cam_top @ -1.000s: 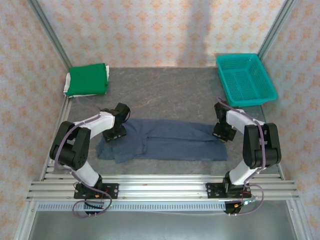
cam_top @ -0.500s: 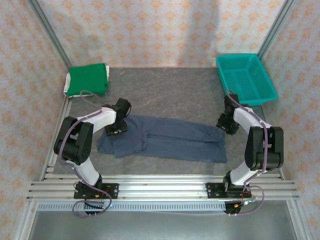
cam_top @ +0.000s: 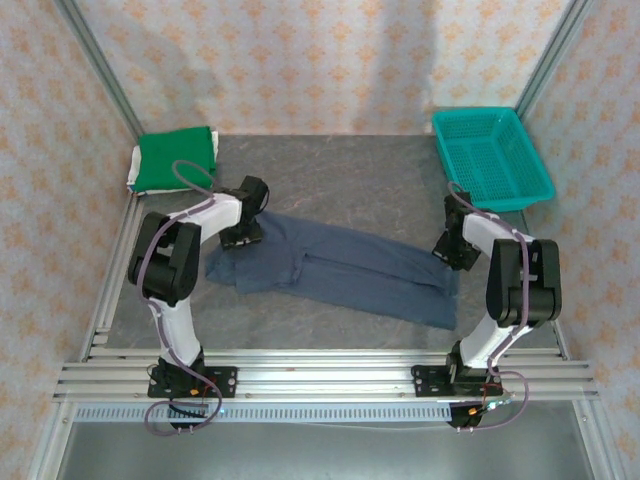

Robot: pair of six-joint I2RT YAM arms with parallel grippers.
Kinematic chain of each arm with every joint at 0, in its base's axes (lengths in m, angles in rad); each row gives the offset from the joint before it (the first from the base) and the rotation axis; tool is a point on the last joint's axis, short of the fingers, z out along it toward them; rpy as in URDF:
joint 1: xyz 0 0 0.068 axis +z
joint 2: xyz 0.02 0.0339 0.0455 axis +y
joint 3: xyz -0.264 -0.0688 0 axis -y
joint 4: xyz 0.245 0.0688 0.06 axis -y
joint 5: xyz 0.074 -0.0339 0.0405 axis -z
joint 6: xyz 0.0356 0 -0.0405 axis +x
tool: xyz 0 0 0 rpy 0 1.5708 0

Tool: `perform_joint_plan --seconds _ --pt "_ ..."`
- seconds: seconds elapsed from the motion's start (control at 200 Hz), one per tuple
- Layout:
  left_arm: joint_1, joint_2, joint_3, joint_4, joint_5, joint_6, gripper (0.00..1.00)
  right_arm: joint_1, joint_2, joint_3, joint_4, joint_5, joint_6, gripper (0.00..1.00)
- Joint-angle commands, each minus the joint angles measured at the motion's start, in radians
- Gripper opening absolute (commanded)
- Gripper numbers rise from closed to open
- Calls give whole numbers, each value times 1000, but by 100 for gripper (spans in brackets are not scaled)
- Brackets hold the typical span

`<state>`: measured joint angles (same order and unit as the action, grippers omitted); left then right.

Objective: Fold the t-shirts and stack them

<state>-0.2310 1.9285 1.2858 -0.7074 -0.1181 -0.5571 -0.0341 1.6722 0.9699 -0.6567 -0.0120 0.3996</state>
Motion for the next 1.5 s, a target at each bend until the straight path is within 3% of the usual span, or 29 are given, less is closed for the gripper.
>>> perform_joint_plan --seconds 0.0,0.095,0.315,0.575,0.756,1.051,1.231,1.356,1.436,1.496 --pt "25 58 84 -75 -98 61 52 -19 -49 -17 -56 157 -9 0" --pt "33 110 162 -96 -117 85 52 -19 -68 -32 -65 166 -17 0" --pt "33 285 457 -160 -82 145 52 -19 -60 -70 -82 53 4 0" --pt "3 613 1050 -308 26 156 53 -19 -145 -157 -178 -71 62 1" --pt "5 810 1421 -263 148 86 55 26 -289 -322 -185 -215 189 2" --pt "38 917 1521 57 322 -70 57 205 -482 -432 -147 -328 483 4" --pt "50 956 1541 201 359 -96 57 376 -529 -499 9 -360 724 12" --pt "50 977 1552 305 402 -173 57 483 -540 -503 76 -376 853 26" --pt "42 968 1581 361 410 -196 60 501 -577 -469 32 -373 854 36" --pt "39 934 1602 355 423 -200 66 499 -617 -417 -51 -344 814 50"
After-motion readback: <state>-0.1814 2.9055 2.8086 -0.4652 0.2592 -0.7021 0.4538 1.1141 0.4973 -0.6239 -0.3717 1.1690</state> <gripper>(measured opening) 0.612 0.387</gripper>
